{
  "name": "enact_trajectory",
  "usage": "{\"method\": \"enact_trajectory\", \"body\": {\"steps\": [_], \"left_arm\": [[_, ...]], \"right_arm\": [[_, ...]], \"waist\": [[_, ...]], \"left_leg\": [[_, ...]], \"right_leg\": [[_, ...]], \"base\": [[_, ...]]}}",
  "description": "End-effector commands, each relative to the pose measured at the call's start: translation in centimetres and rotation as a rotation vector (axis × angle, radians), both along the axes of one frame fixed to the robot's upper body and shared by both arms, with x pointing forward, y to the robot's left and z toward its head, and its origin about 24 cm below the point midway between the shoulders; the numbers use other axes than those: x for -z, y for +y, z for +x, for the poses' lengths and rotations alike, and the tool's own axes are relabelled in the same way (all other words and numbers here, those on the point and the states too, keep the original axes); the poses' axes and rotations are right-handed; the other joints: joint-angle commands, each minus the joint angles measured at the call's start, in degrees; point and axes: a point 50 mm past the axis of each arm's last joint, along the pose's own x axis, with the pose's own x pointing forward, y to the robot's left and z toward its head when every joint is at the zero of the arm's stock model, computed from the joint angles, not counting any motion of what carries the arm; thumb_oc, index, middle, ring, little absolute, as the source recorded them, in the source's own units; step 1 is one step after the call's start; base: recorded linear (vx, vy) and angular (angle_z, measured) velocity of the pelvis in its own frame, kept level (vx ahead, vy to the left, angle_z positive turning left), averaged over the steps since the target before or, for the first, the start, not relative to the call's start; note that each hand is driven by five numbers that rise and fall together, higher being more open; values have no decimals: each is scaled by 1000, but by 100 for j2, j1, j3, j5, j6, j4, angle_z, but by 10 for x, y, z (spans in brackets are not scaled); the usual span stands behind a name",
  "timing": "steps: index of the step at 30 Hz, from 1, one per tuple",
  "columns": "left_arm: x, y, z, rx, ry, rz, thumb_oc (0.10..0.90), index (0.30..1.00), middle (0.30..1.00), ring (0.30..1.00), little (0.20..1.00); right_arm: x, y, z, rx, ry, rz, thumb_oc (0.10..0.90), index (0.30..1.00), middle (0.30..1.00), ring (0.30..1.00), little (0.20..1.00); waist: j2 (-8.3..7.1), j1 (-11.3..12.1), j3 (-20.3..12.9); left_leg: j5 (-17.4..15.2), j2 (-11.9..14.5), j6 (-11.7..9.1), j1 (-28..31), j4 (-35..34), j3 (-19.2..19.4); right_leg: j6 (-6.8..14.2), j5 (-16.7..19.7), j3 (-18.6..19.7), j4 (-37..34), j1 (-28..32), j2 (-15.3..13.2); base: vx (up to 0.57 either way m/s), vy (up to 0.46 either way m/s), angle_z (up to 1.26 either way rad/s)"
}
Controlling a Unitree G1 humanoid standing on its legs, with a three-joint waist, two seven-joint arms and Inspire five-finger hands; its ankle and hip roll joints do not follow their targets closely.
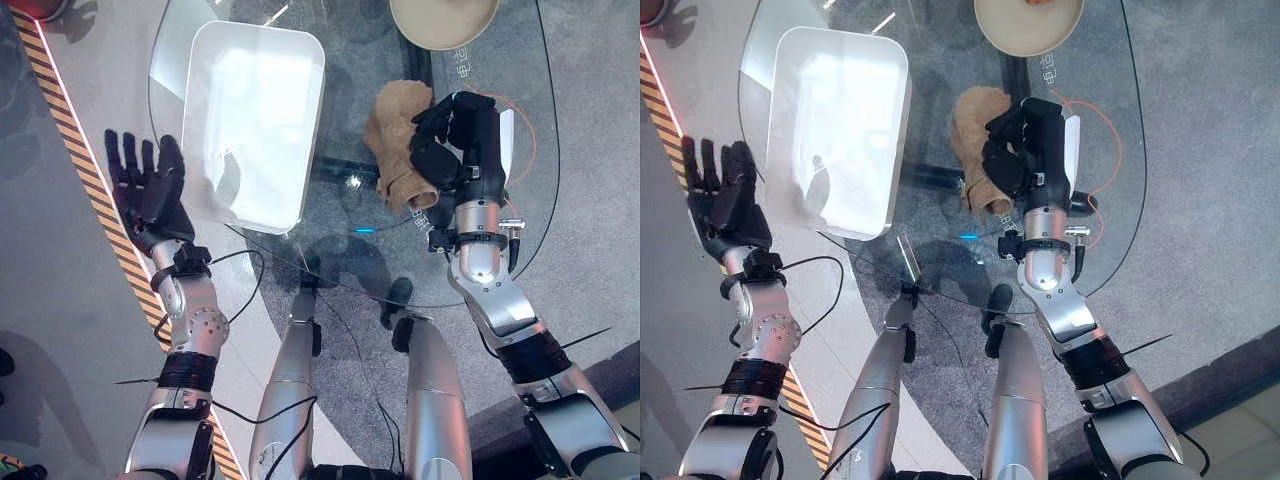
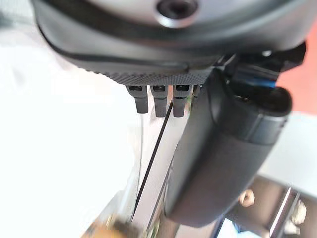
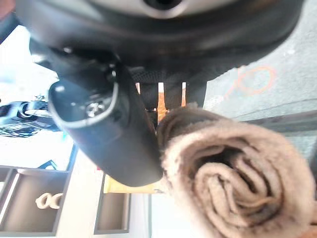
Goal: Wipe the table with a cloth and put it in the basket.
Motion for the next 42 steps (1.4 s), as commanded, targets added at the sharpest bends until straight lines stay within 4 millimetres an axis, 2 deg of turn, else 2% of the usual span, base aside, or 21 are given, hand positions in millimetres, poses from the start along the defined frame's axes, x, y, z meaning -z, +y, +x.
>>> {"method": "enact_trajectory", "body": {"steps": [1,8,9,17,26,42], "left_arm": [[-45,-1,-11,61,-210,155,800,900,900,900,900],[-52,-18,-8,194,-221,161,800,900,900,900,900],[-52,-26,-6,258,-210,168,800,900,900,900,900],[-58,-52,4,450,-206,151,800,900,900,900,900],[-69,-74,16,569,-207,106,800,900,900,900,900],[-86,-108,26,761,-246,55,800,900,900,900,900]], "right_arm": [[-78,12,-51,-154,-497,75,100,300,300,300,200],[-83,14,-55,-165,-540,75,100,300,300,300,200],[-86,14,-57,-172,-556,78,100,300,300,300,200],[-97,18,-60,-211,-595,85,100,300,300,300,200],[-108,29,-62,-252,-631,95,100,300,300,300,200],[-118,44,-63,-304,-650,92,100,300,300,300,200]], "waist": [[-121,-137,-165],[-141,-155,-165],[-159,-168,-165],[-235,-238,-165],[-294,-310,-165],[-342,-445,-165]], "left_leg": [[-981,-382,442,231,659,616],[-992,-390,448,282,632,628],[-988,-392,447,299,623,627],[-983,-374,445,426,588,653],[-937,-367,440,487,564,681],[-979,-337,413,548,567,743]], "right_leg": [[296,643,343,-1168,367,492],[319,676,340,-1222,428,507],[329,693,345,-1242,452,518],[363,736,374,-1310,591,554],[374,826,424,-1387,642,567],[391,834,518,-1443,685,560]], "base": [[0,0,0],[0,0,0],[0,0,0],[1,-1,-1],[7,-2,0],[1,6,-3]]}}
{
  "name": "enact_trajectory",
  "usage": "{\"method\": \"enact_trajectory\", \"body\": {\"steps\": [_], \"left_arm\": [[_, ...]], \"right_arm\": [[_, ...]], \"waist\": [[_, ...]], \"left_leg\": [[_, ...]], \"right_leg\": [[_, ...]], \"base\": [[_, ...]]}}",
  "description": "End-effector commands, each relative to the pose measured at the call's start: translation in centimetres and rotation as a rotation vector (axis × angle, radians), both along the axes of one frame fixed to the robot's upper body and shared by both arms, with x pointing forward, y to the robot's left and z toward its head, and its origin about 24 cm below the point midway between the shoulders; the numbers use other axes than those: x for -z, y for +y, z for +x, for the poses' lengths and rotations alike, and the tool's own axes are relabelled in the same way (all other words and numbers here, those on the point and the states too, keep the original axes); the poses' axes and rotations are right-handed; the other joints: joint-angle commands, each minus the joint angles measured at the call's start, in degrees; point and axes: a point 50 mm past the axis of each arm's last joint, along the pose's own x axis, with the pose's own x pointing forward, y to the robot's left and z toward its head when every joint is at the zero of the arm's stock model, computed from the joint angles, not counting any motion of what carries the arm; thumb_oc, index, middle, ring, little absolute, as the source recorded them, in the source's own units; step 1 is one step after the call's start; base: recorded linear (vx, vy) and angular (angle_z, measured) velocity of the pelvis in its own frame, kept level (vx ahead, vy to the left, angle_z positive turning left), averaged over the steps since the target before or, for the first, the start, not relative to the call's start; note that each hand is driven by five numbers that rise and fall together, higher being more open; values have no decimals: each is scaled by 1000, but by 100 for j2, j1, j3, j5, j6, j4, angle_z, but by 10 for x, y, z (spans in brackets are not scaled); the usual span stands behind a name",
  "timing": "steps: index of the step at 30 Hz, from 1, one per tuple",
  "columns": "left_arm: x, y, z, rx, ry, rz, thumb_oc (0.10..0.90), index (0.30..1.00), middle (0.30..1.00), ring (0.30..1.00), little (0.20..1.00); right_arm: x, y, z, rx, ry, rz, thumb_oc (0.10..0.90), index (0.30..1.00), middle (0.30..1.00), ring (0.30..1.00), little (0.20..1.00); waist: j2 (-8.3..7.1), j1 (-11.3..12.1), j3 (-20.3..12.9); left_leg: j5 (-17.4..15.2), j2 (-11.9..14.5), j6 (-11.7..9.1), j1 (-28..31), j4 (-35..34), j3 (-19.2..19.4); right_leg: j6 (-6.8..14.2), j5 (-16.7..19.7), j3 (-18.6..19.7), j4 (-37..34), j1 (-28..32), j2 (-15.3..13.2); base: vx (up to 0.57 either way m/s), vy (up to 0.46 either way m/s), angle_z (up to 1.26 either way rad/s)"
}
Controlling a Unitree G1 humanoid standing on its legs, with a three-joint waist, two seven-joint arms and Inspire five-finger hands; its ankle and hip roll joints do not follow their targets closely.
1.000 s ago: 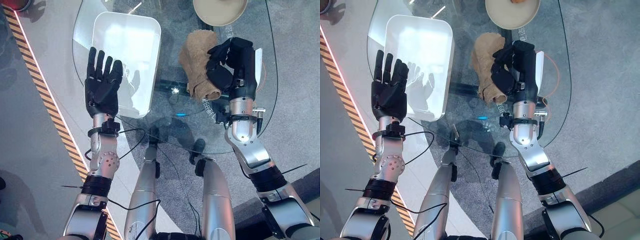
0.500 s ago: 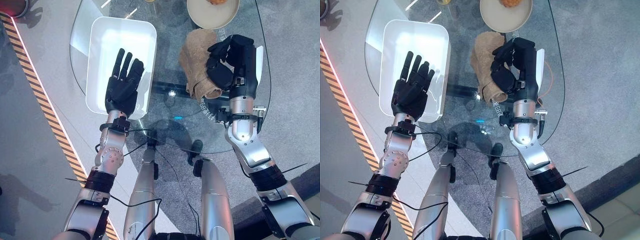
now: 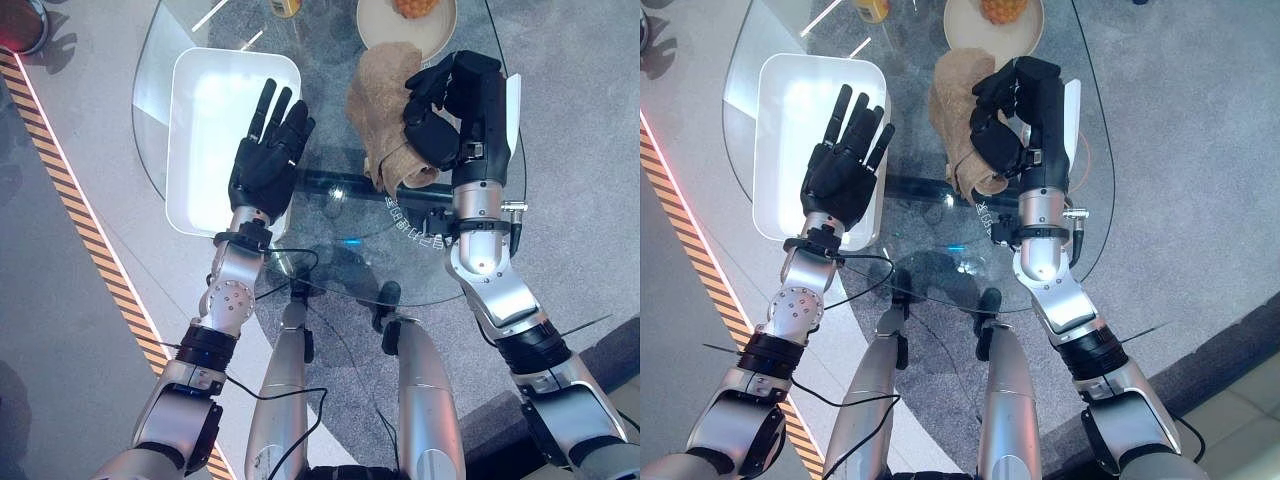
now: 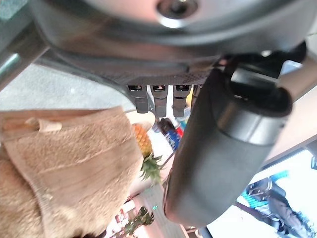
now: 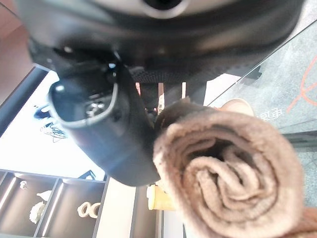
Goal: Wipe the table with a cloth and put it in the basket.
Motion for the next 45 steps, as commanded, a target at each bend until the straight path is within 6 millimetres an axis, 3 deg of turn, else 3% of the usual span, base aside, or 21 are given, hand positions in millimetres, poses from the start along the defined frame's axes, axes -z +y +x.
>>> {"method": "enact_trajectory", "body": {"steps": [1,26,45], "left_arm": [[-52,-14,-4,90,-217,-53,800,900,900,900,900],[-62,-50,-6,284,-264,-52,800,900,900,900,900],[-74,-59,-14,352,-356,-54,800,900,900,900,900]], "right_arm": [[-92,31,-59,-239,-530,91,100,300,300,300,200],[-94,48,-58,-299,-500,62,100,300,300,300,200],[-90,56,-54,-320,-453,28,100,300,300,300,200]], "waist": [[-220,-139,-166],[-240,-231,-166],[-238,-234,-166]], "left_leg": [[-943,-373,351,242,577,606],[-991,-379,327,262,575,629],[-1010,-392,332,271,560,621]], "right_leg": [[304,669,388,-1192,345,484],[310,679,444,-1288,371,461],[294,667,458,-1292,364,471]], "base": [[0,0,0],[0,0,0],[0,0,0]]}}
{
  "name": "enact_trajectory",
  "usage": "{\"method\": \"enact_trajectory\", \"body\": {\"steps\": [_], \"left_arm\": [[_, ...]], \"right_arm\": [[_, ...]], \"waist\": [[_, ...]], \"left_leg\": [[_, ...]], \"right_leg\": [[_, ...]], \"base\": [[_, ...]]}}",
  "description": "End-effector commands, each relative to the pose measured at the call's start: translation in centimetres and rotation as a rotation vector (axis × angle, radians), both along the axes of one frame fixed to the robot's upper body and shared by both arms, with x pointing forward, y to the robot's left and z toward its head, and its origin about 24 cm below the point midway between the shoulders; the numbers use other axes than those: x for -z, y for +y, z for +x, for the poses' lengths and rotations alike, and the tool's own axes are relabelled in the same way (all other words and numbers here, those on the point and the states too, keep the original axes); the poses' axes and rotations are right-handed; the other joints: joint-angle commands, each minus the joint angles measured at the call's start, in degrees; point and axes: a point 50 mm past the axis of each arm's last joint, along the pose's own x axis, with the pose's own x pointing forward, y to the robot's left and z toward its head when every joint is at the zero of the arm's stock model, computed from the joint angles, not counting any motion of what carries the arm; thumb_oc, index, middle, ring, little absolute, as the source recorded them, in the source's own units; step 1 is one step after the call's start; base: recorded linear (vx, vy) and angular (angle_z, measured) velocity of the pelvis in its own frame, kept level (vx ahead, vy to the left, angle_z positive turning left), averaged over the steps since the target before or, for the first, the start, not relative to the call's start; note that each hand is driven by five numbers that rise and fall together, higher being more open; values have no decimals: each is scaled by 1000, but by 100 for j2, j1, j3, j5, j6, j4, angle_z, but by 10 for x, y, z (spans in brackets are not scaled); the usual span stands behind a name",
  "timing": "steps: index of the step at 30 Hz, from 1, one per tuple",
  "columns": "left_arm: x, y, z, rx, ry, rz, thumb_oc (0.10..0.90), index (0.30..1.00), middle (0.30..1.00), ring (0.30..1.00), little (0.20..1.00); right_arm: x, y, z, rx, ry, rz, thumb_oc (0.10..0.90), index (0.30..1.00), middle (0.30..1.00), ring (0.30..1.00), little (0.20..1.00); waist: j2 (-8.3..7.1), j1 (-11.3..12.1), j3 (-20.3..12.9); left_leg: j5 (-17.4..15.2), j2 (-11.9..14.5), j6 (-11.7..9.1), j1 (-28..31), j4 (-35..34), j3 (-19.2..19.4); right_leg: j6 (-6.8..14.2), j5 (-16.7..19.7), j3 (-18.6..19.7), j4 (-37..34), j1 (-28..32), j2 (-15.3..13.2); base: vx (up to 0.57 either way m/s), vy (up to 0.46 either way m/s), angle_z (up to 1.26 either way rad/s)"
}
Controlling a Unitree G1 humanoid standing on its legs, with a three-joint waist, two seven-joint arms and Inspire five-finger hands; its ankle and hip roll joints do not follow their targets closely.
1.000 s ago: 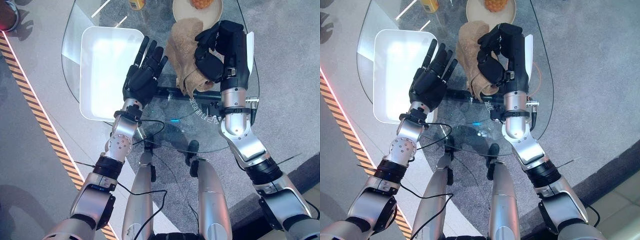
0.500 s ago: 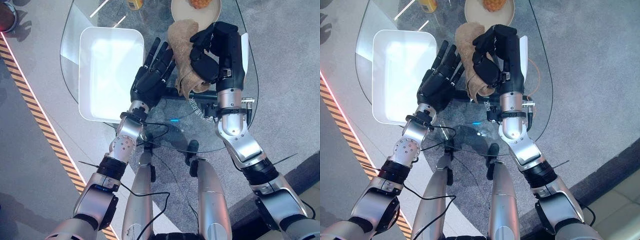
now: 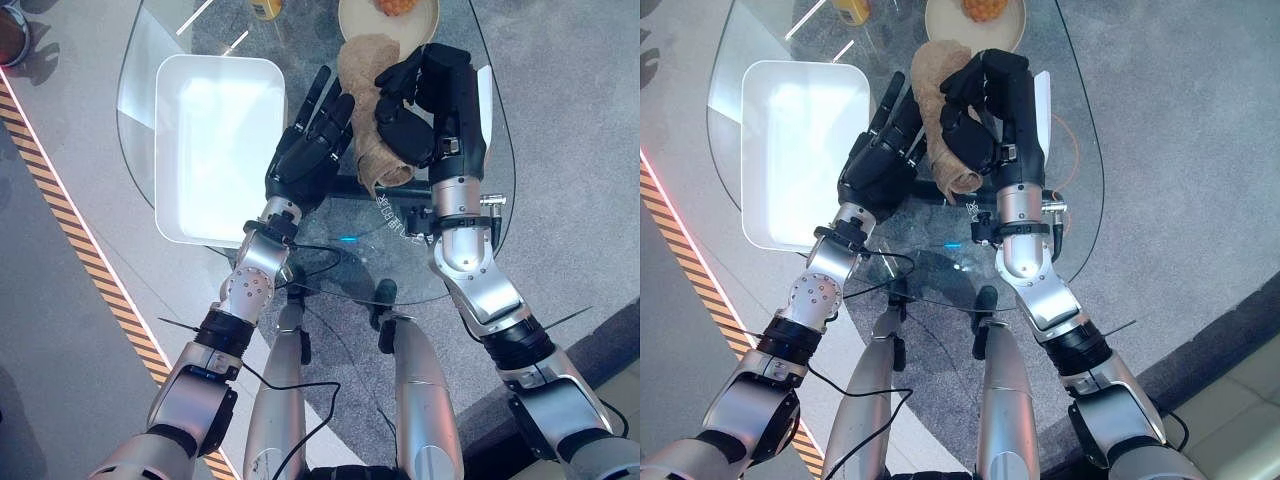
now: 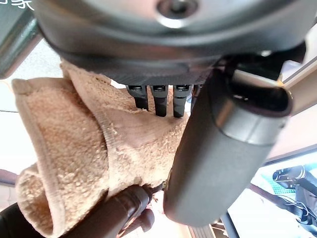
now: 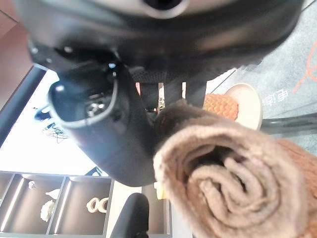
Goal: Wipe the table with a cloth and put it in the basket.
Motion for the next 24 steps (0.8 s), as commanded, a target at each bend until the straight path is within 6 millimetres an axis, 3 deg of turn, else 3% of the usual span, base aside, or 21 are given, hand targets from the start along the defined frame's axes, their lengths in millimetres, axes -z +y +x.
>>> {"method": "enact_trajectory", "body": {"steps": [1,24], "left_arm": [[-70,-29,-17,169,-335,-62,800,900,900,900,900],[-71,-34,-20,203,-355,-60,800,900,900,900,900]], "right_arm": [[-87,31,-53,-213,-449,55,100,300,300,300,200],[-87,39,-53,-248,-429,17,100,300,300,300,200]], "waist": [[-236,21,-166],[-219,27,-166]], "left_leg": [[-1051,-391,314,286,583,599],[-1023,-424,333,234,598,587]], "right_leg": [[287,591,436,-1206,362,462],[268,628,447,-1200,298,471]], "base": [[0,0,0],[0,0,0]]}}
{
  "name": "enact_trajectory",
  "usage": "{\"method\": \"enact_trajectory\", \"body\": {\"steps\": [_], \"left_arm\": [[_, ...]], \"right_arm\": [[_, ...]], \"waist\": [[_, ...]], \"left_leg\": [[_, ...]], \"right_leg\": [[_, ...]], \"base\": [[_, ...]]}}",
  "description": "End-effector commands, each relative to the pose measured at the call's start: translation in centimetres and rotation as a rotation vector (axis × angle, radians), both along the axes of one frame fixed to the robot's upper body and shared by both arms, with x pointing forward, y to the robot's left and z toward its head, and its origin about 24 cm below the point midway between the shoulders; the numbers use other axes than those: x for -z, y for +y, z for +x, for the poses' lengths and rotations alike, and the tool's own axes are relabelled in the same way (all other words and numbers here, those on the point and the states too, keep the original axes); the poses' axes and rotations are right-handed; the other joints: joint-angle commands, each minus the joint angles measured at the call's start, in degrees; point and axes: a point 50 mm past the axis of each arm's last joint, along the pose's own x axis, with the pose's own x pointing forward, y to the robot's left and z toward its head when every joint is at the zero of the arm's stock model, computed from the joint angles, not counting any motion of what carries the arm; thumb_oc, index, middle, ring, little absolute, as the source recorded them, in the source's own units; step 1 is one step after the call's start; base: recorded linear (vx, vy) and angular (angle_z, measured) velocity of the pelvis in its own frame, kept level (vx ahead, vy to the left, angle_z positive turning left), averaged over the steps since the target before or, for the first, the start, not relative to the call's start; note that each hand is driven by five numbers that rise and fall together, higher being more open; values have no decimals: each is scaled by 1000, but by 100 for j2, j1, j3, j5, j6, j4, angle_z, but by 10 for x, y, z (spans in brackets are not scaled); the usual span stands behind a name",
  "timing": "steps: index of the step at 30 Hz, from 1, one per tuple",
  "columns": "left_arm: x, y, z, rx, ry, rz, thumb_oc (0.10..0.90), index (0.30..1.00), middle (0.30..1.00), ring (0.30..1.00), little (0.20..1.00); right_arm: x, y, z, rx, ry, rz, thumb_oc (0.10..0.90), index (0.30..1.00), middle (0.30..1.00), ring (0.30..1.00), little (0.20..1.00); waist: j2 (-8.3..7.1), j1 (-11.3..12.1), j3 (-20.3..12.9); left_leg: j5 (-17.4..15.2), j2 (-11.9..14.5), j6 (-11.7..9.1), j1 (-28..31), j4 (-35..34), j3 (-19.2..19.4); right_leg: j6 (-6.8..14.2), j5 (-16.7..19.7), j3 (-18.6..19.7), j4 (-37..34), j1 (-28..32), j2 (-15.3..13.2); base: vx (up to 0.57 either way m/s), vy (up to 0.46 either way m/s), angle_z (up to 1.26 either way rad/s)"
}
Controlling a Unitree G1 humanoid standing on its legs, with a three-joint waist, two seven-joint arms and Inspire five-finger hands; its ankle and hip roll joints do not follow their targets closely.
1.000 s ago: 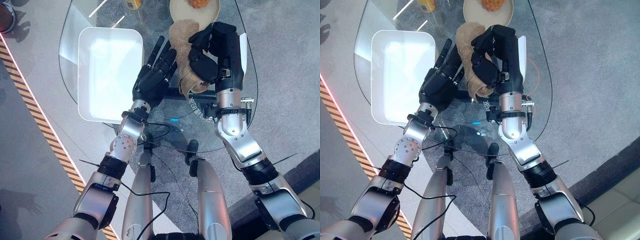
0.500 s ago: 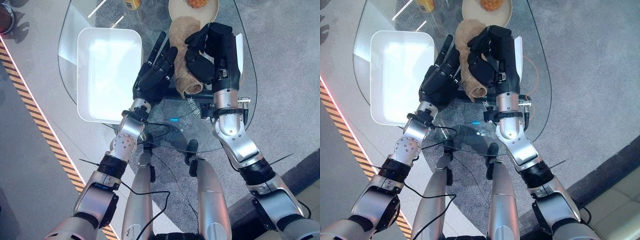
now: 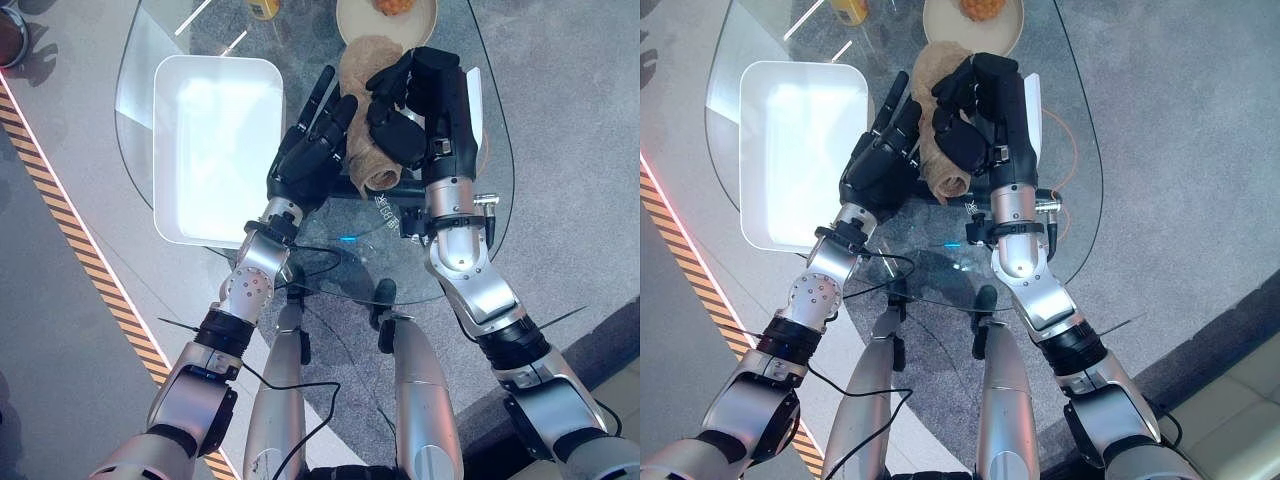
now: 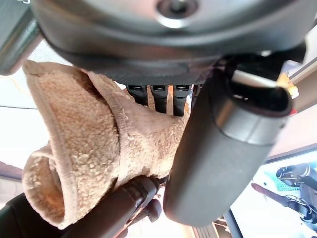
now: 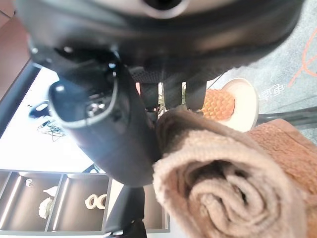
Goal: Wipe the table with a cloth and put it in the basket.
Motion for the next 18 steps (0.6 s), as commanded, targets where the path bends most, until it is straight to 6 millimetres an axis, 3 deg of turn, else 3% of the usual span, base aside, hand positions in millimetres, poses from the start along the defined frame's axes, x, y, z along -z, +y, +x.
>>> {"method": "enact_trajectory", "body": {"steps": [1,2,3,4,5,6,9,18], "left_arm": [[-71,-33,-19,182,-346,-65,800,900,900,900,900],[-71,-33,-20,181,-348,-63,800,900,900,900,900],[-70,-33,-20,182,-346,-62,751,858,858,858,851],[-70,-33,-20,181,-349,-59,638,761,761,761,738],[-70,-33,-20,181,-351,-56,602,731,731,731,702],[-69,-33,-19,182,-353,-52,342,507,507,507,442],[-70,-33,-19,178,-357,-43,100,300,300,300,200],[-69,-34,-20,172,-361,-24,100,300,300,300,200]], "right_arm": [[-87,35,-55,-230,-444,43,100,300,300,300,200],[-87,35,-55,-232,-445,44,100,300,300,300,200],[-87,35,-55,-233,-442,43,100,300,300,300,200],[-87,35,-55,-233,-446,42,100,300,300,300,200],[-87,35,-55,-234,-446,42,100,300,300,300,200],[-86,35,-55,-234,-443,41,100,300,300,300,200],[-87,36,-55,-234,-446,42,100,300,300,300,200],[-89,37,-56,-238,-449,43,100,300,300,300,200]], "waist": [[-221,33,-166],[-223,31,-166],[-223,32,-166],[-223,33,-166],[-222,34,-166],[-221,34,-166],[-218,35,-166],[-216,35,-166]], "left_leg": [[-1023,-425,332,233,609,582],[-1025,-422,332,237,610,585],[-1073,-425,331,265,628,582],[-1020,-428,333,231,608,581],[-1018,-427,333,226,607,580],[-1069,-423,332,258,618,581],[-1019,-429,340,238,591,582],[-1031,-434,343,227,621,584]], "right_leg": [[264,631,436,-1196,306,471],[264,632,435,-1196,308,469],[267,582,437,-1172,335,472],[261,635,438,-1200,306,474],[260,637,439,-1201,302,476],[265,586,440,-1177,325,476],[261,639,435,-1205,301,478],[265,643,434,-1181,283,480]], "base": [[0,0,0],[0,0,0],[0,0,0],[0,0,0],[0,0,0],[0,0,0],[0,0,0],[0,0,0]]}}
